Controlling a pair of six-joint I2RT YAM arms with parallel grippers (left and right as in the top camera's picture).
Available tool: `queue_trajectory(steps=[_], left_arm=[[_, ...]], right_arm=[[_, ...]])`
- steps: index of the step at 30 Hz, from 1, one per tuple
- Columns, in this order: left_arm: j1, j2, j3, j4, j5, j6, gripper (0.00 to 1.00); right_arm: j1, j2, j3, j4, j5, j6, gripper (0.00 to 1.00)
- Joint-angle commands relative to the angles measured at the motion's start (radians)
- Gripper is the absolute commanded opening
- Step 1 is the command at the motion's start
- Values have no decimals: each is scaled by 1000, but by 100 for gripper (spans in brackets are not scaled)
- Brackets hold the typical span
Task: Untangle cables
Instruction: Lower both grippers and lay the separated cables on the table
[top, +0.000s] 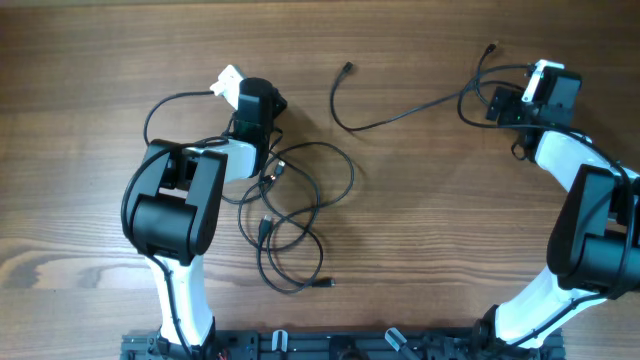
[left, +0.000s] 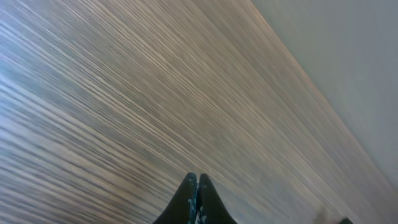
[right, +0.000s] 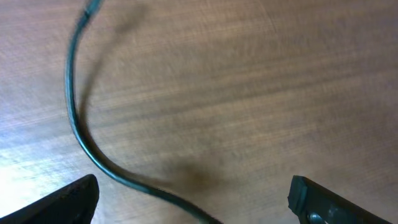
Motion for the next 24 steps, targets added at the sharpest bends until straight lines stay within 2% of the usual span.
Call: queue_trajectory(steps=[1, 4, 8, 11, 17, 24], left_arm=[[2, 10, 5, -5, 195, -1, 4], [2, 9, 5, -12, 247, -1, 4], [2, 9, 5, -44, 291, 3, 4], [2, 9, 5, -82, 292, 2, 4], [2, 9, 5, -124, 292, 2, 4], [2, 9, 5, -167, 291, 3, 4]], right_arm=[[0, 21, 5, -41, 33, -21, 100], [-1, 15, 5, -103, 78, 3, 100], [-1, -39, 5, -233, 377, 150, 100], [-1, -106, 5, -309, 483, 169, 100], [-1, -288, 5, -389, 455, 171, 100], [-1, -462, 5, -381, 245, 157, 100]])
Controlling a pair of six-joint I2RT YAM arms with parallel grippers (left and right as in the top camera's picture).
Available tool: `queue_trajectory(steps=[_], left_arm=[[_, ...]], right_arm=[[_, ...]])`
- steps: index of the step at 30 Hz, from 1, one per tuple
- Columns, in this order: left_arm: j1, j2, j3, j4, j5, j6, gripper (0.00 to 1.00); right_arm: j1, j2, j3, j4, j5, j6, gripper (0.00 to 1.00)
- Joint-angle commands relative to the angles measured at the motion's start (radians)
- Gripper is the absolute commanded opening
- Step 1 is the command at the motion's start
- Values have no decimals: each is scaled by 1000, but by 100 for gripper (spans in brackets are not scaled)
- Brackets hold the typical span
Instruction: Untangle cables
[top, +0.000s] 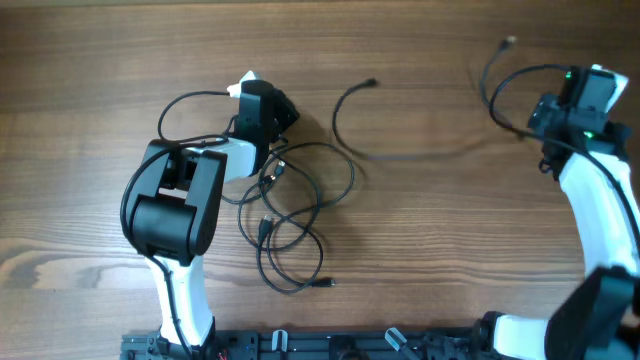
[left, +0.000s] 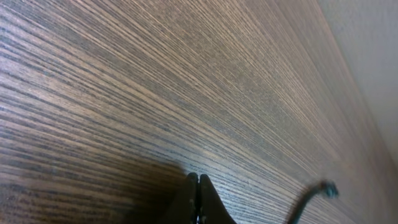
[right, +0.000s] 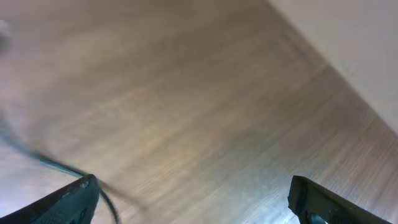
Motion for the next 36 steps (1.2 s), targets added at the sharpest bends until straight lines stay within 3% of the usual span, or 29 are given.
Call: queue_trajectory(steps=[1, 6, 19, 27, 36], left_arm=[[2, 10, -8, -41, 11, 3, 4], [2, 10, -8, -43, 11, 2, 4], [2, 10, -8, -92, -41, 2, 5], [2, 10, -8, -91, -41, 2, 11], [2, 10, -8, -91, -41, 2, 26]], right_arm=[[0, -56, 6, 45, -186, -25, 100], [0, -32, 6, 126, -418, -145, 100], [0, 181, 6, 92, -432, -227, 100], [0, 369, 6, 171, -432, -279, 100], [0, 507, 6, 309, -427, -281, 100]])
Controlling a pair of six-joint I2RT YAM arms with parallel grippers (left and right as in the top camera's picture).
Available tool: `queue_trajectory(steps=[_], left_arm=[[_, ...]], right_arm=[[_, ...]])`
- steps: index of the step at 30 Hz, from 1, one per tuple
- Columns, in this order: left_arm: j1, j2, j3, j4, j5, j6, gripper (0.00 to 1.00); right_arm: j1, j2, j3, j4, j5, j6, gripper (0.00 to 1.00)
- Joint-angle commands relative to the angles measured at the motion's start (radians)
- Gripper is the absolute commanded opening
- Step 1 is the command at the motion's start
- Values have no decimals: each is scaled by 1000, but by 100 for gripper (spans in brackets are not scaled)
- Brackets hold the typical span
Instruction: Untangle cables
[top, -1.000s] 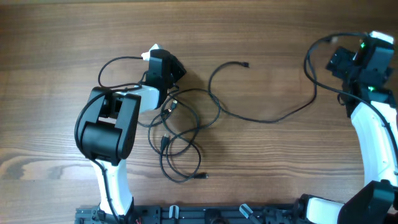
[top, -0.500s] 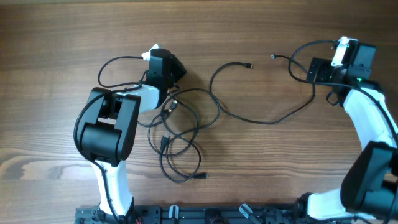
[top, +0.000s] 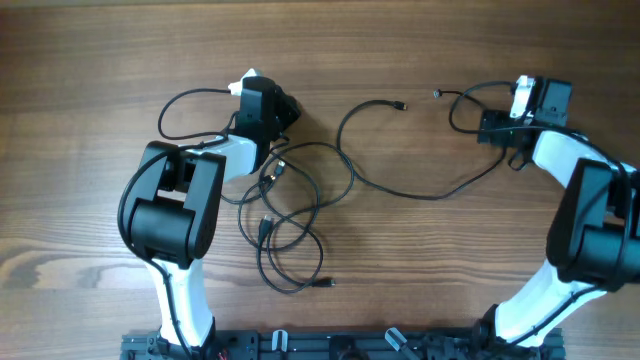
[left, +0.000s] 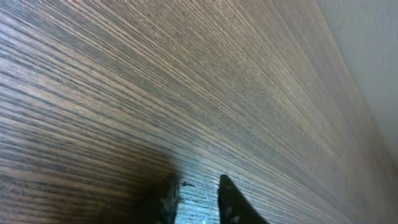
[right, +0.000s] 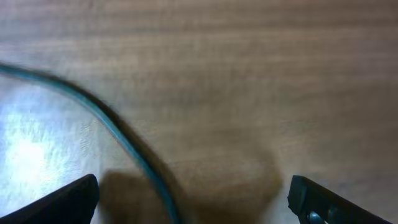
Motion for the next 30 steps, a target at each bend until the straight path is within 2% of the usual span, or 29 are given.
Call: queue_trajectory(steps=[1, 5, 12, 16, 22, 30], left_arm=[[4, 27, -26, -39, -37, 6, 29], [5, 27, -26, -40, -37, 6, 33], [4, 27, -26, -40, -37, 6, 34], [4, 27, -26, -39, -37, 6, 34], [4, 27, -26, -51, -37, 6, 37], [4, 27, -26, -66, -32, 6, 36]], right_arm=[[0, 67, 5, 42, 6, -9, 100], [0, 117, 5, 124, 61, -1, 100], [-27, 254, 9, 301, 187, -1, 99], [-92, 349, 39, 389, 248, 25, 99], [-247, 437, 185, 362, 253, 81, 95], [-406, 460, 330, 296, 274, 84, 94]])
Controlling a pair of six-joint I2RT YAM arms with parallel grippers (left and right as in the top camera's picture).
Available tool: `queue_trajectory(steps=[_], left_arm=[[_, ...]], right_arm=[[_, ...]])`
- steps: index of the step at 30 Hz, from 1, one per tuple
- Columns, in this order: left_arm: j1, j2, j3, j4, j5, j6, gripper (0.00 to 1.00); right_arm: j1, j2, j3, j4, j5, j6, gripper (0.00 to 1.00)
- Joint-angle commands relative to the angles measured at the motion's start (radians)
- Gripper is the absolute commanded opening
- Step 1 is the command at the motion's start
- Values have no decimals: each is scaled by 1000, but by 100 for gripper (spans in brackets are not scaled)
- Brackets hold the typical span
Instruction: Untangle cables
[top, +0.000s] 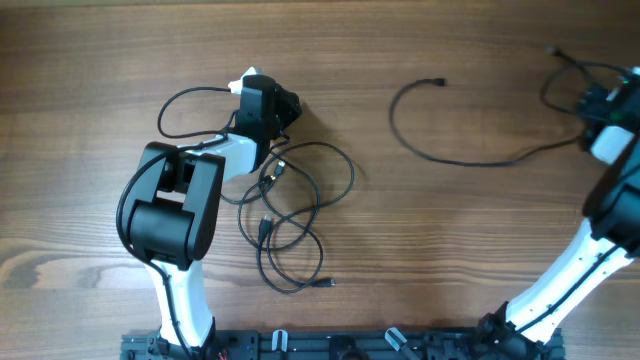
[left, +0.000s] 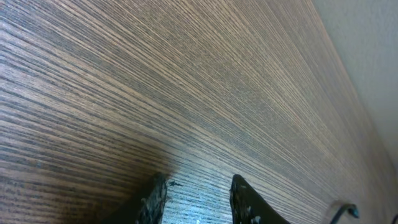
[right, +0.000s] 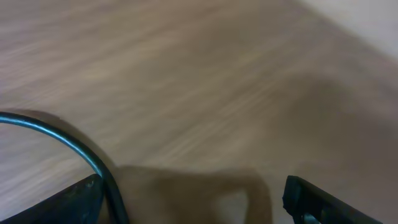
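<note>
A tangle of black cables (top: 290, 205) lies at centre left in the overhead view. My left gripper (top: 287, 106) sits at its upper edge; in the left wrist view the left gripper (left: 198, 198) is open over bare wood, and a plug (left: 348, 210) shows at lower right. A separate black cable (top: 450, 150) curves from its plug (top: 437, 82) to the far right. There my right gripper (top: 596, 100) stands open. The cable (right: 81, 149) runs against the inner side of its left finger (right: 71, 202).
The wooden table (top: 450, 270) reaches to every edge of the overhead view. The left arm's own thin cable (top: 185, 105) loops at the back left. The right arm (top: 600, 230) stretches up along the right edge.
My right gripper has moved from the back right to the far right edge. The separate cable has shifted right with it. My left gripper's fingers stand wider apart.
At first my left gripper was shut at the tangle's top and my right gripper was open by the separate cable. Then the right gripper was further right, then back to the left, the cable shifting each time. The left gripper opened, and the cable now lies well clear of the tangle.
</note>
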Motion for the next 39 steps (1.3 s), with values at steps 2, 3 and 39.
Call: queue_trajectory(steps=[2, 3, 39], left_arm=[[3, 34, -34, -60, -27, 6, 35], [1, 34, -34, -66, -28, 6, 35], [-14, 34, -34, -122, -52, 6, 53]], right_arm=[[-94, 91, 10, -76, 128, -26, 95], [-107, 91, 16, -84, 123, -26, 96], [-25, -584, 48, -1159, -470, -362, 97]])
